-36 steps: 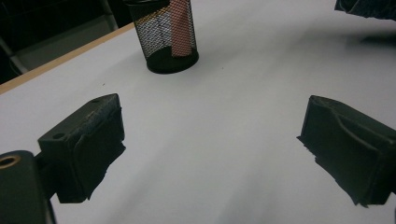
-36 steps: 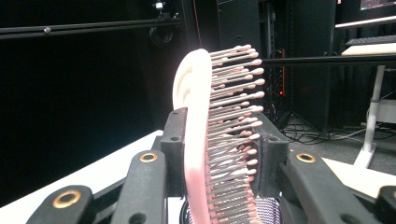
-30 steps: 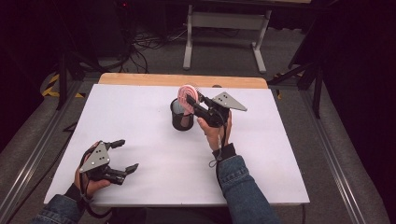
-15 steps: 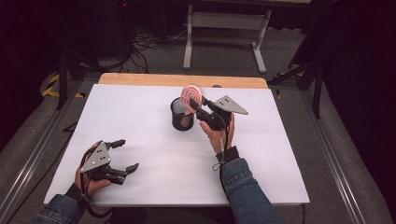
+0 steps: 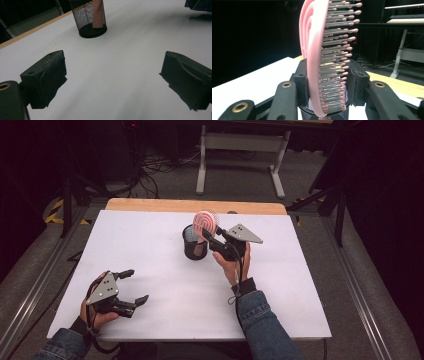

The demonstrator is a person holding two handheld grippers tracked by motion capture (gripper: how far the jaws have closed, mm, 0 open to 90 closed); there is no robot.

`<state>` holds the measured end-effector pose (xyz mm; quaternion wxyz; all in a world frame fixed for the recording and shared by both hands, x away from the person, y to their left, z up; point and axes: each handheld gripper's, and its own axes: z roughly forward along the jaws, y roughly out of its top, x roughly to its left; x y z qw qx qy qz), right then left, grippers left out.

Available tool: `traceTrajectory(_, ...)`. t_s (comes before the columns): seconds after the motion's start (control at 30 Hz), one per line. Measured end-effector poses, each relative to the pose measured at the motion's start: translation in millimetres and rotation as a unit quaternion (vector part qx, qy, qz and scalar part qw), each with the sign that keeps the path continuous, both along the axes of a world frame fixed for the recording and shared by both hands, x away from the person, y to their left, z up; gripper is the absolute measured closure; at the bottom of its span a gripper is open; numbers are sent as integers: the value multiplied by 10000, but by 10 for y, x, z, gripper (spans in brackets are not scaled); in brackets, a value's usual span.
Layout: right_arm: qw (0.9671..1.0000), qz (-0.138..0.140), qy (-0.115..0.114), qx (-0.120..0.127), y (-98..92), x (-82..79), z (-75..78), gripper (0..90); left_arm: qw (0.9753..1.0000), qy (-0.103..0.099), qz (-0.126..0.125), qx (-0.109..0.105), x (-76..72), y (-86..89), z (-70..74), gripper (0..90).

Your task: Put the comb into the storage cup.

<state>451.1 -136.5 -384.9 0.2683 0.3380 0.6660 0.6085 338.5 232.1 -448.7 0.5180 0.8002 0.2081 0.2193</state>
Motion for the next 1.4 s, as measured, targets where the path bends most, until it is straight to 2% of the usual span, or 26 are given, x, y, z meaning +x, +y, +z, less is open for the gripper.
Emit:
traceTrajectory(0.67,9995,-63,-169,-247,11,-41,-1,561,10000,-13,4,14,1,-3,-4,71)
traceTrajectory(1.07,9979,-85,-452,-452,-13,-118,85,542,10000,-6,1,13,1,-3,-5,71)
traceTrajectory(1.4,9970,-85,-549,-536,-28,-160,128,516,10000,-2,-16,34,5,1,-4,71)
